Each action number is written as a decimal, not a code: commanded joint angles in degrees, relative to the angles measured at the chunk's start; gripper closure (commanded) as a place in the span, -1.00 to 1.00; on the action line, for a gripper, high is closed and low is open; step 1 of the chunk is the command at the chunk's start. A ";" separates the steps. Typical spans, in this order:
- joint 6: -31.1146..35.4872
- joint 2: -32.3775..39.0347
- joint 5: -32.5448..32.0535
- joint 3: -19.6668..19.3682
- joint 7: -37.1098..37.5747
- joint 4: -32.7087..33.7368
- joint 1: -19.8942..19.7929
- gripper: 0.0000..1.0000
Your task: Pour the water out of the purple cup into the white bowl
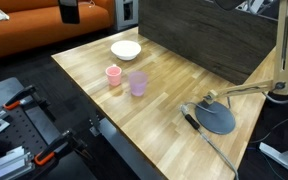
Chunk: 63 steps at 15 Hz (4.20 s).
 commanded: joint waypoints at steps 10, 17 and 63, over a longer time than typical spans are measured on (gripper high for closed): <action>-3.86 20.12 16.52 1.23 14.52 9.85 -1.16 -1.00; -1.84 21.88 16.79 1.25 16.09 10.53 -1.10 -1.00; -10.26 70.89 47.91 -1.57 29.79 38.32 -7.61 -1.00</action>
